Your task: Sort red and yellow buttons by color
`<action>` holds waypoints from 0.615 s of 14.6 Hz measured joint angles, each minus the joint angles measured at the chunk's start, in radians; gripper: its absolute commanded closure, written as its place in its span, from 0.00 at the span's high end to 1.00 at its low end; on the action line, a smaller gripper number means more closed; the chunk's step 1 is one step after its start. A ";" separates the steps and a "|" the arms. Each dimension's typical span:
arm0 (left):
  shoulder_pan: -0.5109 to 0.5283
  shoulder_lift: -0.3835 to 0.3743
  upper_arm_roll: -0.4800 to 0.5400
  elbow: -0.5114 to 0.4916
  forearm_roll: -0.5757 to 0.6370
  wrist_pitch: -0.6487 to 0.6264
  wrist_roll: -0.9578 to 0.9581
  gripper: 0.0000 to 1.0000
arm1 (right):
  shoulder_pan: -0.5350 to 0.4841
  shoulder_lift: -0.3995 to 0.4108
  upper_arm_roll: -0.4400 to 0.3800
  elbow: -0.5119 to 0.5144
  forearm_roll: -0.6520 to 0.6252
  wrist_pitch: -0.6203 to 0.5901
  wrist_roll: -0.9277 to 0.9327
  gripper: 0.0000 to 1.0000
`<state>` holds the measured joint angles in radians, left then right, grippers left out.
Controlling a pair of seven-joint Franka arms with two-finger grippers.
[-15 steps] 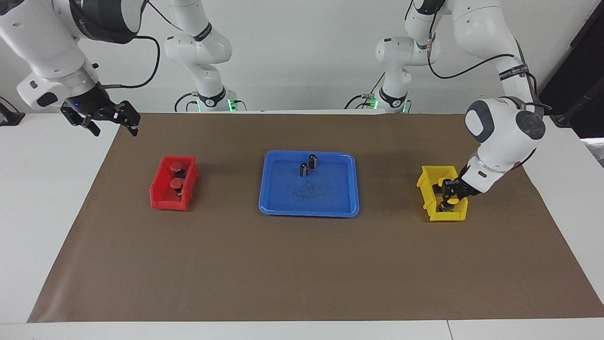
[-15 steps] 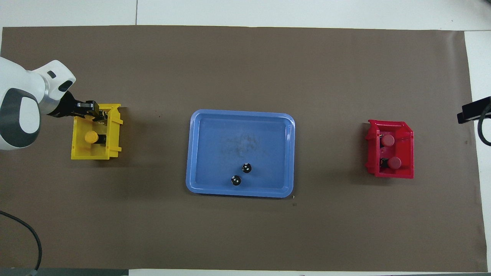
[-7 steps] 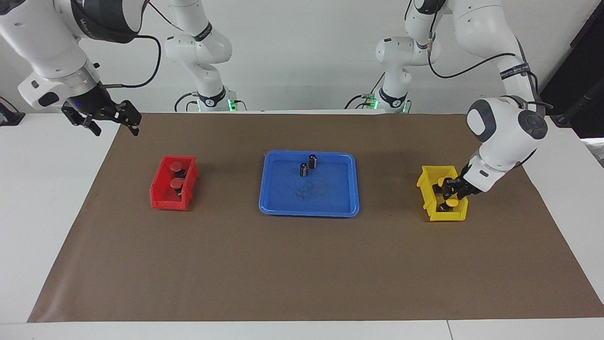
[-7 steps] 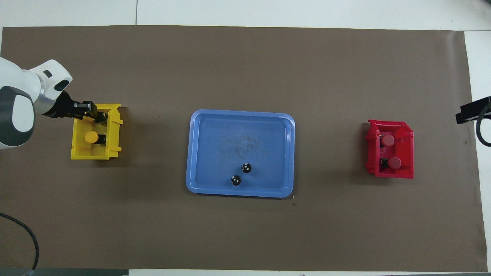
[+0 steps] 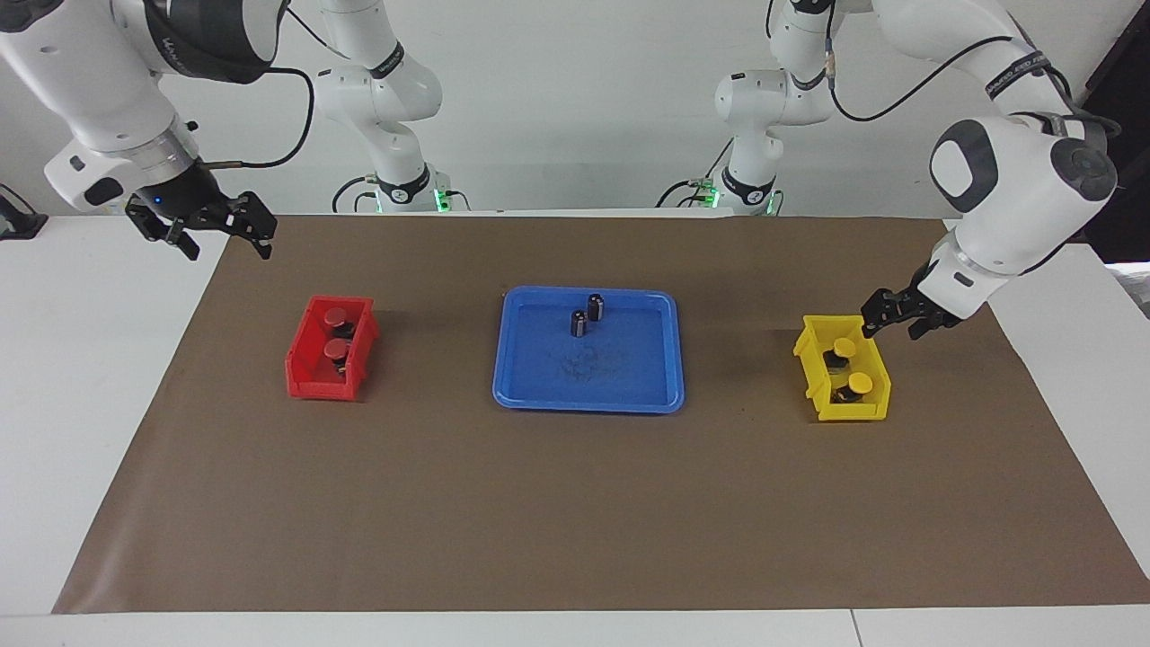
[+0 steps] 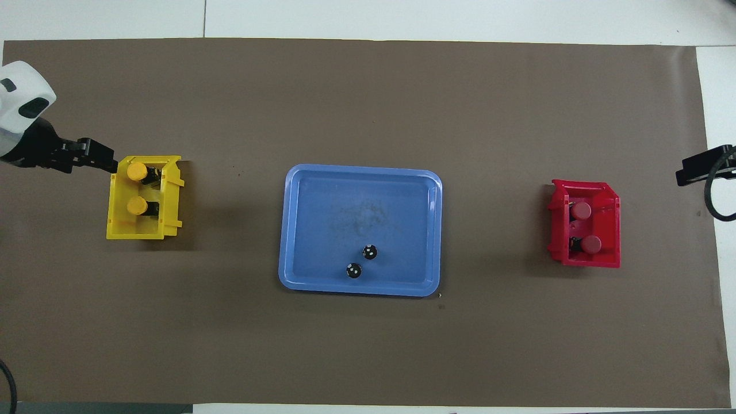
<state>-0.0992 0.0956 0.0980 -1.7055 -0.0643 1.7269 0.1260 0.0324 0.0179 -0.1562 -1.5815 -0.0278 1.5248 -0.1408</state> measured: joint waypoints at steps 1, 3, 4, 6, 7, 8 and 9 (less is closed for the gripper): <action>0.000 -0.026 0.000 0.008 0.001 -0.045 0.000 1.00 | 0.000 0.000 0.000 -0.002 0.000 -0.001 0.000 1.00; 0.000 -0.071 0.002 0.029 0.001 -0.120 0.008 1.00 | 0.000 0.000 0.001 -0.004 0.000 -0.002 0.000 1.00; 0.000 -0.092 0.002 0.040 0.002 -0.150 0.011 1.00 | 0.001 0.000 0.002 -0.005 0.000 -0.003 0.000 1.00; 0.000 -0.128 0.002 0.066 0.025 -0.210 0.015 1.00 | 0.001 0.001 0.002 -0.005 0.000 -0.003 0.000 1.00; 0.000 -0.141 -0.001 0.082 0.038 -0.235 0.018 1.00 | 0.001 0.001 0.002 -0.005 0.000 -0.003 0.000 1.00; 0.000 -0.149 -0.005 0.094 0.045 -0.251 0.024 1.00 | 0.001 0.001 0.002 -0.005 0.000 -0.003 0.000 1.00; -0.001 -0.152 -0.009 0.101 0.046 -0.255 0.030 1.00 | 0.001 0.001 0.002 -0.005 0.000 -0.003 0.000 1.00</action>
<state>-0.1006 -0.0565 0.0889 -1.6045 -0.0183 1.4716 0.1561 0.0332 0.0184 -0.1541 -1.5864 -0.0278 1.5220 -0.1408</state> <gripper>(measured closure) 0.000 0.000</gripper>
